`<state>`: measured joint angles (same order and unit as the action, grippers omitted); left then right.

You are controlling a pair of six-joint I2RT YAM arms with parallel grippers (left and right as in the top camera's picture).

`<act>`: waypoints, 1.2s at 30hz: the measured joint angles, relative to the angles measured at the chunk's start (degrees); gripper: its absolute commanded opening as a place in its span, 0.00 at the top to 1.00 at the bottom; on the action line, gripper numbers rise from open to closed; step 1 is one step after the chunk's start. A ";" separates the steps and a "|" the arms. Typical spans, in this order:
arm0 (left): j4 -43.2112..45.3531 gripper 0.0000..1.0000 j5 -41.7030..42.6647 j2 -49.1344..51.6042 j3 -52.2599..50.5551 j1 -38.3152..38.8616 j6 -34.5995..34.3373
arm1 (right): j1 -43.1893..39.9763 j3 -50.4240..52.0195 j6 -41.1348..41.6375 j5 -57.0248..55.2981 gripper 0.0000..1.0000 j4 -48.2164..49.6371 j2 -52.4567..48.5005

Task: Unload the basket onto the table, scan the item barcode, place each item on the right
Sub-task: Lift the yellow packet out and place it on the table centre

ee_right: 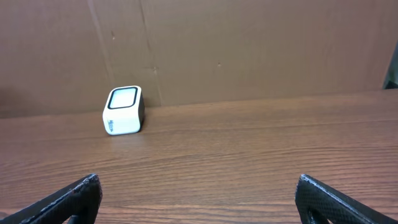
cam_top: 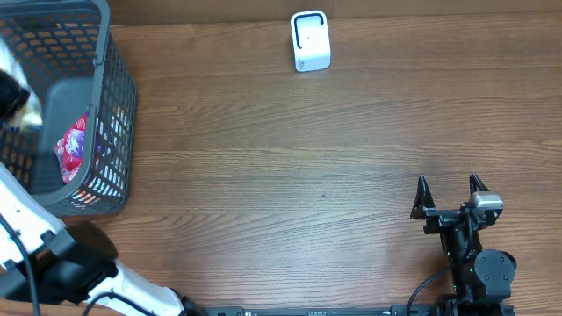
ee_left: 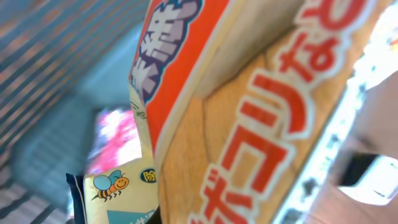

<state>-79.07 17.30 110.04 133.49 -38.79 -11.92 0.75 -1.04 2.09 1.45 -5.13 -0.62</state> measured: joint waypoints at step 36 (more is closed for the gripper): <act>0.42 0.37 -23.80 15.02 -19.41 68.81 -9.51 | 0.00 0.00 0.02 -0.02 0.00 -0.02 0.00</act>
<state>-78.65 -6.50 125.05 114.08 30.02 -21.43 0.75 -1.04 2.11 1.43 -5.15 -0.62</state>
